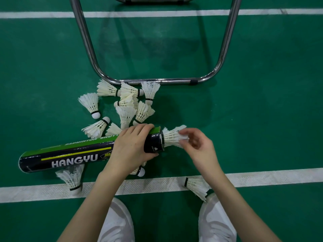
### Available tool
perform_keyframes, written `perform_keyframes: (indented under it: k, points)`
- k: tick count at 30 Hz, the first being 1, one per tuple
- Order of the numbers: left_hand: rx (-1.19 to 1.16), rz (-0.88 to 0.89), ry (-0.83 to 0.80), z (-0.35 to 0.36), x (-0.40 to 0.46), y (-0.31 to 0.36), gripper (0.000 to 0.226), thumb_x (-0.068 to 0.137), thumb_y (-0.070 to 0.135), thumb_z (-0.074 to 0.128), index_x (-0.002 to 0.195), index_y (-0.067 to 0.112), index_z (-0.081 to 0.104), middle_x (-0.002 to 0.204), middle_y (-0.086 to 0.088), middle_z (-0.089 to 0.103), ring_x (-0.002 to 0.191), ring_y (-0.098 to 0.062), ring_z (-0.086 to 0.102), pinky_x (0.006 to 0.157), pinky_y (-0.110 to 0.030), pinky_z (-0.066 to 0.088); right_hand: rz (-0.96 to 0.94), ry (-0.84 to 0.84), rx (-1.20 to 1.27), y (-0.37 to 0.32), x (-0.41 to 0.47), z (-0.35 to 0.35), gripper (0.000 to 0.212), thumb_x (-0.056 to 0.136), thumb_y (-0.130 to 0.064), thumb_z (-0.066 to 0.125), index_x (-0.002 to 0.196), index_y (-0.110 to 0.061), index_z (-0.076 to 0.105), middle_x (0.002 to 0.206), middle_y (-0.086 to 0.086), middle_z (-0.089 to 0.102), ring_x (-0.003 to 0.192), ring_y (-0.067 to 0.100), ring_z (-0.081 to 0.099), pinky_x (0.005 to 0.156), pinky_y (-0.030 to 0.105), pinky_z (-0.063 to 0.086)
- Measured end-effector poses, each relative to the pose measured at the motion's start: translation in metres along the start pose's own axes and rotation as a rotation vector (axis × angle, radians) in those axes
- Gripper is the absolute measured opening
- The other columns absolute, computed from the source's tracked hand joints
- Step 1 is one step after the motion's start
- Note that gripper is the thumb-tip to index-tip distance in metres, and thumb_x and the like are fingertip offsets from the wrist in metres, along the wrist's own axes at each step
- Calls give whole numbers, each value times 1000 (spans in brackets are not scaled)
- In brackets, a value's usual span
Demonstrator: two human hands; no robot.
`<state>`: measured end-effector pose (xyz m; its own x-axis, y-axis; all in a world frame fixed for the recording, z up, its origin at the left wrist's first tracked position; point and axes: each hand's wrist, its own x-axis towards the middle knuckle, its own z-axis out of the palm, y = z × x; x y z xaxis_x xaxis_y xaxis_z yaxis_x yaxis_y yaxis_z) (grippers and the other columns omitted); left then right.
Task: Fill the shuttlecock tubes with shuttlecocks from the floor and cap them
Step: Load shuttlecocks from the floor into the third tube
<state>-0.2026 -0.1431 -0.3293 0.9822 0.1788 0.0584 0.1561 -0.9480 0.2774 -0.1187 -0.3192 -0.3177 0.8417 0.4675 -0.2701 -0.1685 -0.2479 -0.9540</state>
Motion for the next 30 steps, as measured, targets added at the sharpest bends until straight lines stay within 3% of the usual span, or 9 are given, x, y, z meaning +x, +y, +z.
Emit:
perform_keyframes:
  k: [2, 5, 11, 16, 20, 24, 30]
  points:
    - [-9, 5, 3, 0, 0, 1, 74, 52, 45, 83, 115, 15, 56, 107, 0, 64, 93, -23, 61, 78, -34, 47, 22, -54, 38, -4, 2, 10, 31, 84, 3, 59, 93, -27, 57, 88, -7, 67, 79, 5, 61, 77, 16, 48]
    - [-1, 21, 11, 0, -1, 2, 76, 52, 46, 83, 116, 15, 57, 107, 1, 65, 93, -22, 63, 80, -34, 48, 75, -110, 95, -8, 4, 22, 31, 84, 0, 59, 98, -28, 52, 82, -4, 71, 81, 11, 65, 77, 21, 51]
    - [1, -13, 28, -1, 0, -2, 77, 54, 48, 81, 121, 18, 57, 112, 1, 63, 100, -24, 60, 78, -37, 48, 88, -221, 211, -16, 4, 31, 22, 91, -4, 52, 98, -25, 53, 76, -3, 68, 73, 3, 63, 73, 16, 49]
    - [-30, -35, 18, -2, 2, -5, 77, 56, 50, 80, 123, 20, 56, 110, 1, 59, 96, -24, 57, 73, -34, 46, 110, -268, 250, -22, 9, 34, 27, 86, 1, 58, 102, -17, 47, 77, 5, 68, 74, 7, 65, 68, 16, 50]
    - [-80, -22, -3, -5, 6, -10, 82, 56, 51, 79, 128, 20, 53, 109, 2, 62, 94, -21, 59, 72, -30, 45, 159, -278, 285, -24, 13, 37, 26, 89, 1, 54, 106, -15, 42, 75, -2, 70, 67, 3, 66, 64, 13, 49]
    - [-120, -31, -11, -5, 5, -11, 80, 58, 55, 78, 126, 23, 53, 113, 7, 64, 101, -18, 61, 80, -31, 44, 201, -338, 299, -26, 17, 39, 26, 93, -2, 48, 111, -14, 35, 75, 4, 66, 60, 2, 63, 59, 11, 48]
    - [-26, -40, -20, -11, -7, -27, 85, 63, 77, 48, 132, 26, 47, 118, 4, 62, 108, -19, 57, 89, -35, 42, 218, -334, 223, -20, 22, 36, 34, 92, -6, 52, 120, -18, 38, 84, 6, 68, 73, 6, 65, 68, 7, 47]
